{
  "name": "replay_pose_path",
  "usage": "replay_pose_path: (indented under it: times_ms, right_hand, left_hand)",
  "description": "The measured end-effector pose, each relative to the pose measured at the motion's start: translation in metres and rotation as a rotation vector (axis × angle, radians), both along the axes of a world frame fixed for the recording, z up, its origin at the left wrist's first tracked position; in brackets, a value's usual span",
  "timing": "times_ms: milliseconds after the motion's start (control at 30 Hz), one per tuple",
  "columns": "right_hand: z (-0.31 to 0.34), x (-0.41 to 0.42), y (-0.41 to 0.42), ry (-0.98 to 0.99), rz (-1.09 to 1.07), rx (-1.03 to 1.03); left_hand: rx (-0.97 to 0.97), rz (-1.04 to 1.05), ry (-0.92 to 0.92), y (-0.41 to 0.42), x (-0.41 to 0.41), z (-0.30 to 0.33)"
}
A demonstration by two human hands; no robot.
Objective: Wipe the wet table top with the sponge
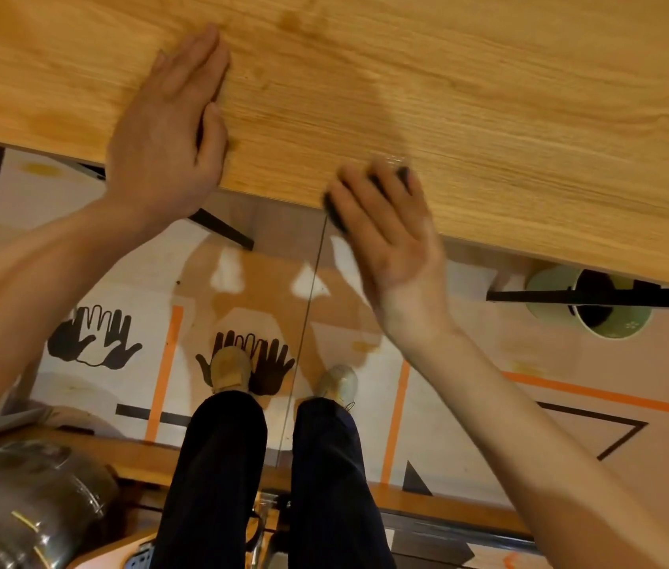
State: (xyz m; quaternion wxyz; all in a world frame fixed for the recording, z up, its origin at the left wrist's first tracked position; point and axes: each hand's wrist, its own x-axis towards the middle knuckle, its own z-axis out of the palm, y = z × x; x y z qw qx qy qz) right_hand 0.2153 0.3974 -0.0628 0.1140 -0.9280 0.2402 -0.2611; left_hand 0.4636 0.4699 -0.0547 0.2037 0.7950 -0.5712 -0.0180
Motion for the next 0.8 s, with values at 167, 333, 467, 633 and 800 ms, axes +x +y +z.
replay_pose_path:
  times_ms: [167, 333, 467, 633, 800]
  right_hand:
    - [0.004, 0.008, -0.005, 0.104, 0.142, -0.031]
    - [0.018, -0.068, -0.020, 0.168, -0.114, 0.126]
    - [0.016, -0.019, 0.008, 0.086, -0.225, 0.178]
    - [0.012, 0.046, 0.023, 0.136, 0.029, 0.136]
    - [0.015, -0.002, 0.006, 0.162, -0.013, 0.050]
  left_hand:
    - [0.011, 0.007, -0.009, 0.000, -0.001, 0.002]
    - [0.012, 0.013, 0.027, 0.000, -0.002, 0.002]
    - [0.030, 0.012, 0.043, 0.001, -0.003, 0.005]
    - [0.085, -0.026, 0.059, 0.001, 0.002, 0.008]
    - [0.098, -0.179, 0.127, 0.018, 0.030, 0.013]
